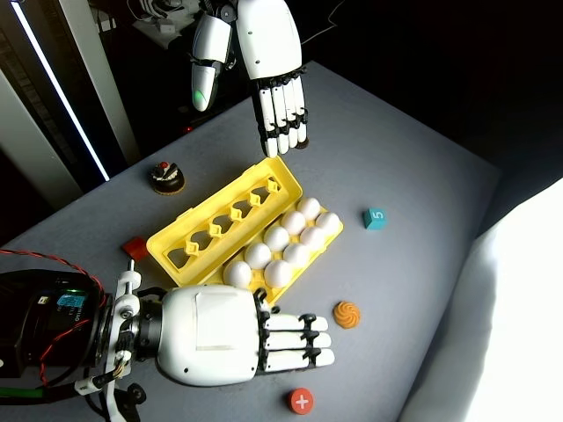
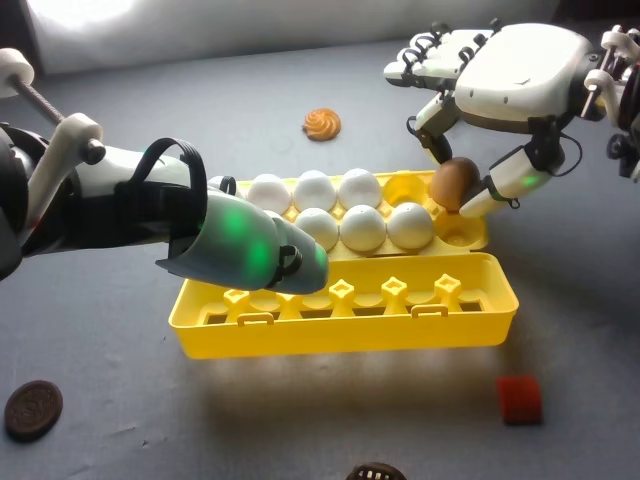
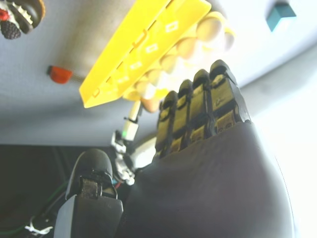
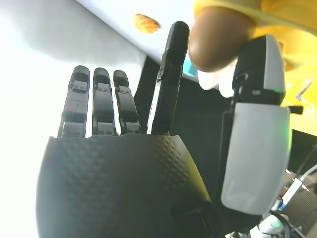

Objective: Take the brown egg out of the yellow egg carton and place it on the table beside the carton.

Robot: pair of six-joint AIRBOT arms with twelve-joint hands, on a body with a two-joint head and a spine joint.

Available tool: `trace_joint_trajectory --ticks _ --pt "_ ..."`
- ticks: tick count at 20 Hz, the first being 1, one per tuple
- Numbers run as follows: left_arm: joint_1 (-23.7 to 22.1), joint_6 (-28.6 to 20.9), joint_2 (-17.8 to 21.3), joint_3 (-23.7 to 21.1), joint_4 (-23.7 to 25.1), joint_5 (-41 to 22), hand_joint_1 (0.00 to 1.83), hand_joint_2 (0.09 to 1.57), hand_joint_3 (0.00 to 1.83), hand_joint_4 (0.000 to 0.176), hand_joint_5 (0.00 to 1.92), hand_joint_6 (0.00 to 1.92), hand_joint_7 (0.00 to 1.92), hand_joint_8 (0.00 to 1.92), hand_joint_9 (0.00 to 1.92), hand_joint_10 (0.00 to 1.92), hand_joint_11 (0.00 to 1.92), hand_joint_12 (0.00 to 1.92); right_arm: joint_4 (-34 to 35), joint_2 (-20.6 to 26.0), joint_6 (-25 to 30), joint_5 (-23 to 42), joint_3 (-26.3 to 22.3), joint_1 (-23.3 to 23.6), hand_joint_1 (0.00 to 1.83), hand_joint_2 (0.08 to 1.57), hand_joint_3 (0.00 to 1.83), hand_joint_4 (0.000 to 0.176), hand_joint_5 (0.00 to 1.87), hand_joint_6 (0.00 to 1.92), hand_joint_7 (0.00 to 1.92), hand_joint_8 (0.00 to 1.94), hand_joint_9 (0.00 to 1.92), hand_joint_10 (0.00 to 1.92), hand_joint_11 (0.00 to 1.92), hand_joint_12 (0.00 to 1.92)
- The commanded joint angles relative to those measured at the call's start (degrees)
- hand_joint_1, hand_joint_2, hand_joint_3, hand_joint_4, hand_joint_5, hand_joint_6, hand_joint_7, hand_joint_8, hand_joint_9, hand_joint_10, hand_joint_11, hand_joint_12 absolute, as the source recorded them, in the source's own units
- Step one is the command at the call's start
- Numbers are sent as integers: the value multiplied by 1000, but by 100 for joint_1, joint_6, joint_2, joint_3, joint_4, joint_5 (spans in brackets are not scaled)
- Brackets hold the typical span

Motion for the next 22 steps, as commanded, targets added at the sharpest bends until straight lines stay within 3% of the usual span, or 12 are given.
trace_joint_trajectory --ticks 1,5,7,12,14,15,22 --pt "-22 2 -10 -8 302 -202 0 1202 0 0 91 9 84 8 40 6 0 0 124 45 12 550 17 5 1043 1066 0 176 1060 867 0 0 0 0 0 0" --pt "-23 -12 -9 -9 318 -192 0 1209 1 0 104 11 108 14 65 14 4 2 124 47 12 574 19 21 1071 1036 0 176 1152 706 30 3 0 0 0 0" --pt "-23 -16 -9 -8 319 -188 0 1209 1 0 108 10 106 10 55 8 0 0 124 45 10 580 18 76 1054 1055 4 176 1099 794 1 0 0 0 0 0" --pt "-23 -41 -9 -9 383 -188 0 1212 2 0 96 2 85 0 38 1 0 0 124 47 12 564 17 294 1065 1045 0 176 1130 746 48 3 0 0 0 0" --pt "-23 -45 -9 -10 383 -188 0 1210 1 0 82 0 69 0 16 0 0 0 125 86 13 546 17 375 1046 1063 5 176 1078 830 25 6 0 0 0 0" --pt "-23 -52 -9 -10 383 -188 0 1204 0 0 91 5 81 7 35 10 0 0 125 116 13 546 17 401 1064 1047 0 176 1126 754 80 10 0 0 0 0" --pt "-23 -60 -9 -10 383 -188 0 1208 0 0 106 6 99 7 58 10 20 10 125 425 18 523 15 376 1063 1049 0 176 1120 770 85 5 0 0 0 0"
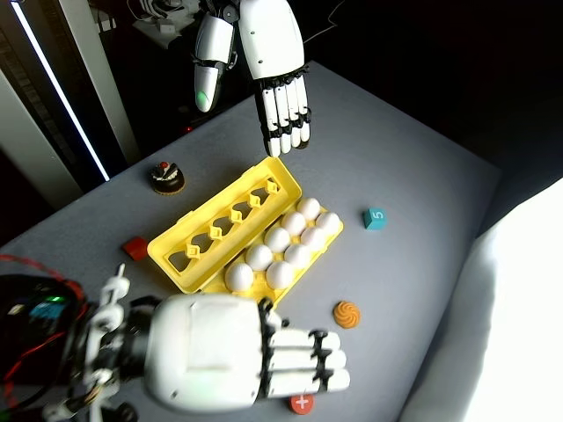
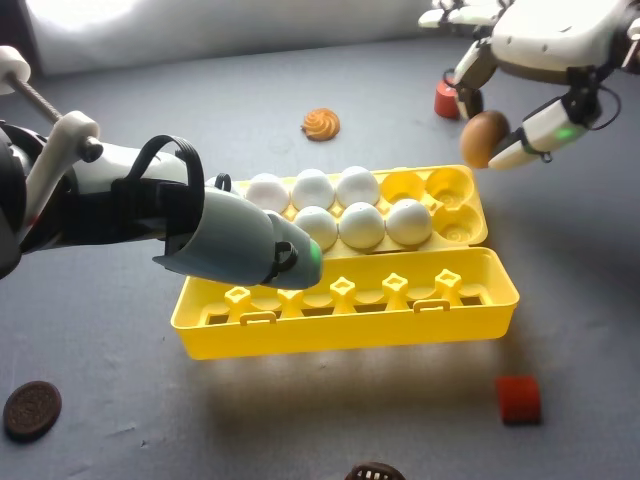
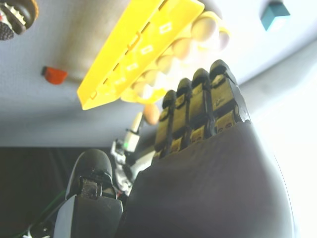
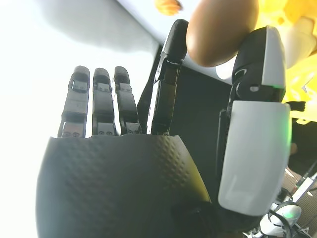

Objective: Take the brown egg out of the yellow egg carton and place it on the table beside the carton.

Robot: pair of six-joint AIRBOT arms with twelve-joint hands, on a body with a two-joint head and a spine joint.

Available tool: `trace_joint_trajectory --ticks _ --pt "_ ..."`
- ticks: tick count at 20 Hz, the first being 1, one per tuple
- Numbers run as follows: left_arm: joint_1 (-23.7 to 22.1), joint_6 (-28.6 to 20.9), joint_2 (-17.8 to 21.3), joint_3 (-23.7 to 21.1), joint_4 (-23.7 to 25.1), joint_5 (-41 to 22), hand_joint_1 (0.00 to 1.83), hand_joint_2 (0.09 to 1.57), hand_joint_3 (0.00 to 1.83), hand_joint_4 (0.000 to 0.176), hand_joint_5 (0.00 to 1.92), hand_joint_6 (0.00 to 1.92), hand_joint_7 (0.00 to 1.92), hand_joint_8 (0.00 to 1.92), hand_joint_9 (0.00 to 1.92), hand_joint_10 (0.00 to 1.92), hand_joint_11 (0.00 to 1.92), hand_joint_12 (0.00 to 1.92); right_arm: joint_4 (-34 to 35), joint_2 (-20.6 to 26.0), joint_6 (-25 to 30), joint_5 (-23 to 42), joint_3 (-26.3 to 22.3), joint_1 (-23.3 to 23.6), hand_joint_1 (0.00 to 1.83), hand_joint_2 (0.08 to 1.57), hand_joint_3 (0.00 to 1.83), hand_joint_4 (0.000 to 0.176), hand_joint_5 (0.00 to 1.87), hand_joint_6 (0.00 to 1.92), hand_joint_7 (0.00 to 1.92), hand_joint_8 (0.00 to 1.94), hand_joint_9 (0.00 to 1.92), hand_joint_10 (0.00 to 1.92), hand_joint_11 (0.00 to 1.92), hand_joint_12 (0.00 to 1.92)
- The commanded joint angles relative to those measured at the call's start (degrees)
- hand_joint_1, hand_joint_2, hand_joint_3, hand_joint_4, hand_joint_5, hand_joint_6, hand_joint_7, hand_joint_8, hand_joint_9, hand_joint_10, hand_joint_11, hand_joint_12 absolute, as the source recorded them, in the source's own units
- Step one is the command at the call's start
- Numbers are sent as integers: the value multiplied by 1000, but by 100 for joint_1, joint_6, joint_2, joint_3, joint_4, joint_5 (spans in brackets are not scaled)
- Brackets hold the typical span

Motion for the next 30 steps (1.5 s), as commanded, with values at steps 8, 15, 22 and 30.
trace_joint_trajectory --ticks 8,15,22,30 --pt "-34 -14 -8 -10 274 -193 0 1207 0 0 81 6 85 6 48 5 4 2 203 111 24 661 15 -256 1040 1072 5 176 1056 874 100 6 0 0 0 0" --pt "-34 -18 -8 -11 274 -184 0 1206 0 0 90 6 91 6 50 6 2 1 337 108 -16 689 15 -380 1055 1057 0 176 1101 794 93 3 0 0 0 0" --pt "-34 -20 -8 -11 274 -176 0 1208 1 0 86 7 89 9 44 8 0 0 384 123 -24 826 15 -566 1039 1071 4 176 1057 868 50 5 0 0 0 0" --pt "-34 -20 -8 -11 289 -173 0 1213 2 0 72 0 72 0 32 0 2 0 521 298 -25 997 15 -861 1065 1043 0 176 1135 740 107 7 0 0 0 0"
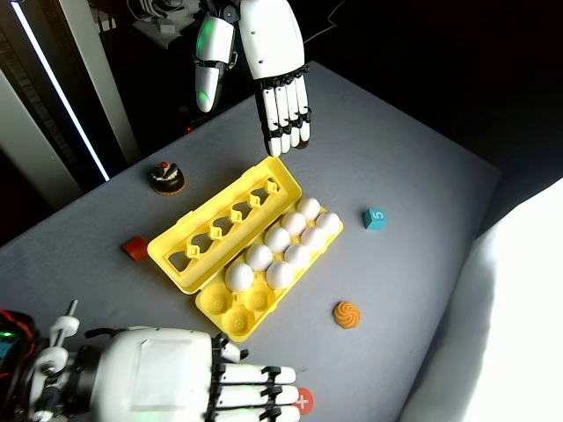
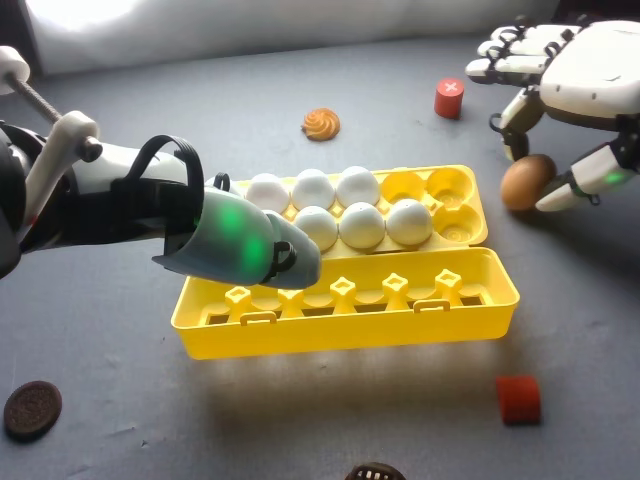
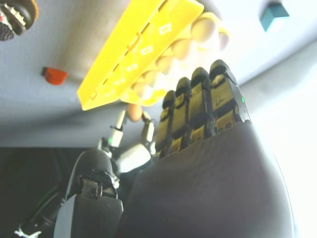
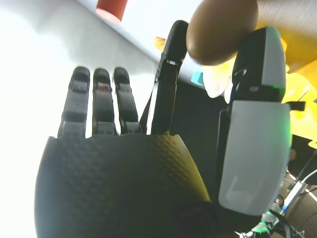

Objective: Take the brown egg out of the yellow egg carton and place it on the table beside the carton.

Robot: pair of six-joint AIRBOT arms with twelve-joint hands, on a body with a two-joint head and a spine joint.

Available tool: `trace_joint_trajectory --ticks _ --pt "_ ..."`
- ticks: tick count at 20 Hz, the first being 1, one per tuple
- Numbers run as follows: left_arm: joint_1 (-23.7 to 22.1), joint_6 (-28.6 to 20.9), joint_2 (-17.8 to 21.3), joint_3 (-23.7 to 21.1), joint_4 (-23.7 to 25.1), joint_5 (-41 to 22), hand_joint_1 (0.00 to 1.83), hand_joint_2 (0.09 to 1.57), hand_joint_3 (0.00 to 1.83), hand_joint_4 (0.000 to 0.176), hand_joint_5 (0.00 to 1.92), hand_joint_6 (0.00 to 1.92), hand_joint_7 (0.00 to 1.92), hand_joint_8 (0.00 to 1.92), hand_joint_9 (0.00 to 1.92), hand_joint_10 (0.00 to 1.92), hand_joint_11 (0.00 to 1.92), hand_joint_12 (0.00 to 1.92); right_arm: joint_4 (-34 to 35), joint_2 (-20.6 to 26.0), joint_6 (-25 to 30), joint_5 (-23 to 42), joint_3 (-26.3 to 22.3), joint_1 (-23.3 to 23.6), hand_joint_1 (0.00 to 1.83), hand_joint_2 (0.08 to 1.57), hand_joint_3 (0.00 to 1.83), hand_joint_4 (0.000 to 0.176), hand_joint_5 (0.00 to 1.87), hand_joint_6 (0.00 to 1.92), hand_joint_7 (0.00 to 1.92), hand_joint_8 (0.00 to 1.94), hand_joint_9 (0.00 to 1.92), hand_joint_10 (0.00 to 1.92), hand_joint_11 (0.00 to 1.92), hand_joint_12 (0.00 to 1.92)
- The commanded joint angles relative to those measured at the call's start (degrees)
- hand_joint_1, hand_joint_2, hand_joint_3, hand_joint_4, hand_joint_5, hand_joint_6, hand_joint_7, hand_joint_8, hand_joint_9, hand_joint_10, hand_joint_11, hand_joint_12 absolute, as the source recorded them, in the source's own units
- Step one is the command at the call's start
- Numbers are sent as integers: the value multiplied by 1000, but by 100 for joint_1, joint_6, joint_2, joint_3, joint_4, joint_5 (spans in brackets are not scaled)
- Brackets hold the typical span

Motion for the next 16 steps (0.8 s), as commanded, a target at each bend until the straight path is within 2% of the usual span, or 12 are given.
trace_joint_trajectory --ticks 1,5,9,12,13,14,15,16 --pt "-36 -14 -8 -11 290 -193 0 1213 1 0 72 4 67 4 23 3 0 0 166 70 3 545 15 4 1054 1053 3 176 1101 797 92 0 0 0 0 0" --pt "-36 -14 -8 -11 302 -193 0 1209 0 0 71 1 66 1 25 1 0 0 187 157 14 600 15 -98 1053 1056 3 176 1096 802 93 15 0 0 0 0" --pt "-36 -23 -8 -11 312 -192 0 1209 0 0 90 7 89 8 50 9 5 2 209 184 18 610 14 -153 1007 1102 6 176 978 987 133 4 0 0 0 0" --pt "-36 -30 -8 -10 312 -191 0 1215 2 0 99 7 103 10 66 12 20 9 209 182 19 610 13 -177 997 1109 0 176 964 998 119 4 0 0 0 0" --pt "-36 -30 -8 -10 312 -191 0 1214 1 0 87 2 85 2 45 2 3 1 209 182 19 610 12 -181 837 1031 0 130 868 608 85 0 0 0 0 0" --pt "-36 -31 -8 -10 312 -191 0 1214 1 0 87 2 85 2 45 2 3 1 212 181 19 613 12 -183 837 1031 0 130 868 608 85 0 0 0 0 0" --pt "-36 -33 -8 -10 312 -191 0 1215 2 0 94 4 91 4 52 5 3 1 214 180 19 614 12 -185 845 965 0 110 961 343 118 1 0 0 0 0" --pt "-36 -33 -8 -10 312 -191 0 1215 1 0 108 9 98 7 57 7 12 5 214 178 19 614 12 -185 843 968 0 87 1031 109 91 0 0 0 0 0"
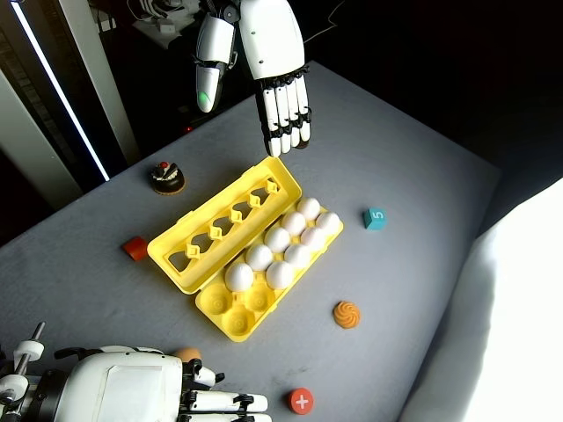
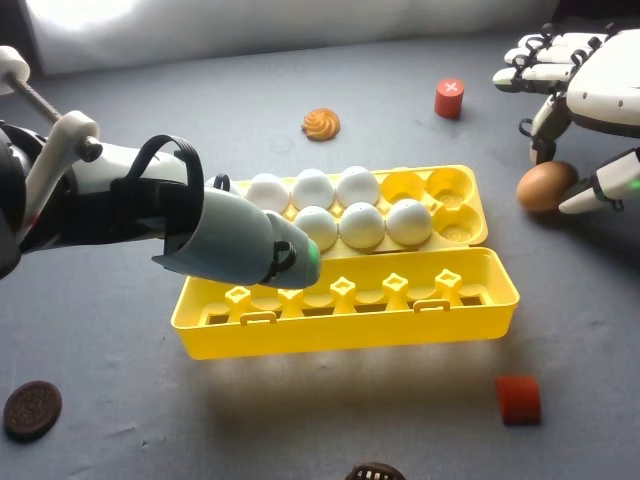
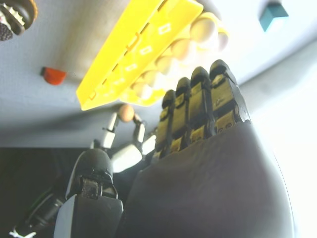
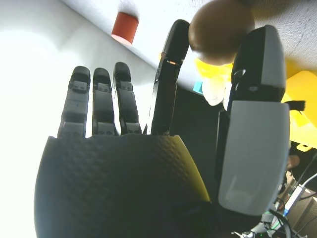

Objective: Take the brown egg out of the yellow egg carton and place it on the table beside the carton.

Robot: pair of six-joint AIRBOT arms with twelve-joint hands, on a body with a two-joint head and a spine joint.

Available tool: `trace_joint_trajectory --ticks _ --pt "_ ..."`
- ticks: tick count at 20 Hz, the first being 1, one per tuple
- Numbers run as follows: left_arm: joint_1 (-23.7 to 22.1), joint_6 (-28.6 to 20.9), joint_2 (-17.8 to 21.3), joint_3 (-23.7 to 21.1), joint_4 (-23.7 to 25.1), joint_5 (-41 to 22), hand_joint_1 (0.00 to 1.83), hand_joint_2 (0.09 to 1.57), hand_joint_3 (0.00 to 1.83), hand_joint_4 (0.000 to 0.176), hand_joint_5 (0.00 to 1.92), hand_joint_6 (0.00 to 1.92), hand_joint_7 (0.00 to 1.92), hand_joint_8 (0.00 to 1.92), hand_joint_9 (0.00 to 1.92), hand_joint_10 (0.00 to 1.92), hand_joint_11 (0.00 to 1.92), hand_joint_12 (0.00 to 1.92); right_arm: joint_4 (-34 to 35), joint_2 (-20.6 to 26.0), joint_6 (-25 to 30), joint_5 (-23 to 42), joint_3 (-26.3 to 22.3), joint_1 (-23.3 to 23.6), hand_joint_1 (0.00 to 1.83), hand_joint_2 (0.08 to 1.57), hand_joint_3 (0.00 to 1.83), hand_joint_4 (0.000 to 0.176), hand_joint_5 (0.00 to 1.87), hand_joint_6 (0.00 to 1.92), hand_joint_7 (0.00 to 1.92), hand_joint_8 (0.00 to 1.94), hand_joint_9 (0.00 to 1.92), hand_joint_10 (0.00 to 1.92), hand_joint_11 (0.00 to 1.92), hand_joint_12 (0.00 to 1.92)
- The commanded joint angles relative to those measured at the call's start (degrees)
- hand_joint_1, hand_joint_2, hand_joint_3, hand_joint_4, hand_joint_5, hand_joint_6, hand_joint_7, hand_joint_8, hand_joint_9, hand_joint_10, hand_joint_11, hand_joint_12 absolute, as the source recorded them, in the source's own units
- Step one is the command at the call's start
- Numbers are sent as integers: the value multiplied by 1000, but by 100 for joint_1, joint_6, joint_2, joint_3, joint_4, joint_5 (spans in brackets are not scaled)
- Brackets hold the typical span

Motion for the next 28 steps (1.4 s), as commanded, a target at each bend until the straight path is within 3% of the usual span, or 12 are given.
trace_joint_trajectory --ticks 1,2,3,8,10,14,17,18,20,21,27,28 --pt "-41 -18 -8 -11 299 -193 0 1214 1 0 100 5 94 4 51 3 7 3 151 53 19 512 14 17 843 968 0 84 1028 87 80 0 0 0 0 0" --pt "-41 -19 -8 -11 299 -193 0 1214 1 0 100 5 94 4 51 3 7 3 152 55 19 512 14 17 843 968 0 84 1028 87 80 0 0 0 0 0" --pt "-40 -19 -8 -11 299 -193 0 1217 2 0 91 0 82 0 45 1 2 1 153 57 19 512 14 18 832 934 0 120 1000 60 88 3 0 0 0 0" --pt "-40 -24 -8 -11 299 -188 0 1210 0 0 90 5 79 5 43 5 5 2 153 60 19 549 14 149 819 925 0 119 967 36 50 3 0 0 0 0" --pt "-40 -25 -8 -11 299 -188 0 1217 2 0 99 7 77 4 30 0 0 0 152 70 20 541 13 254 738 909 0 151 887 2 1 0 0 0 0 0" --pt "-40 -25 -8 -11 299 -188 0 1212 0 0 106 7 97 9 55 9 18 8 152 268 35 439 -161 379 728 908 0 117 837 0 0 0 0 0 0 0" --pt "-40 -25 -7 -11 299 -188 0 1227 5 0 102 5 91 5 45 4 13 6 152 603 48 351 -566 376 723 901 0 144 851 10 0 0 0 0 0 0" --pt "-40 -25 -7 -11 299 -188 0 1222 3 0 88 0 81 0 32 0 2 0 153 767 48 349 -756 349 800 869 0 104 896 27 0 0 0 0 0 0" --pt "-40 -25 -7 -11 299 -188 0 1217 0 0 87 1 78 0 28 0 0 0 164 1105 48 335 -1136 333 797 897 0 77 901 24 0 0 0 0 0 0" --pt "-40 -25 -7 -11 299 -188 0 1217 0 0 91 2 79 1 27 0 0 0 230 1303 47 303 -1351 334 748 885 0 118 891 18 0 0 0 0 0 0" --pt "-40 -50 -6 -11 327 -188 0 1217 0 0 92 2 79 1 27 0 0 0 900 2515 15 106 -2588 302 735 881 0 130 889 15 0 0 0 0 0 0" --pt "-40 -54 -6 -11 337 -188 0 1218 0 0 86 0 76 0 29 1 0 0 1047 2697 14 130 -2785 250 722 885 0 150 877 9 0 0 0 0 0 0"
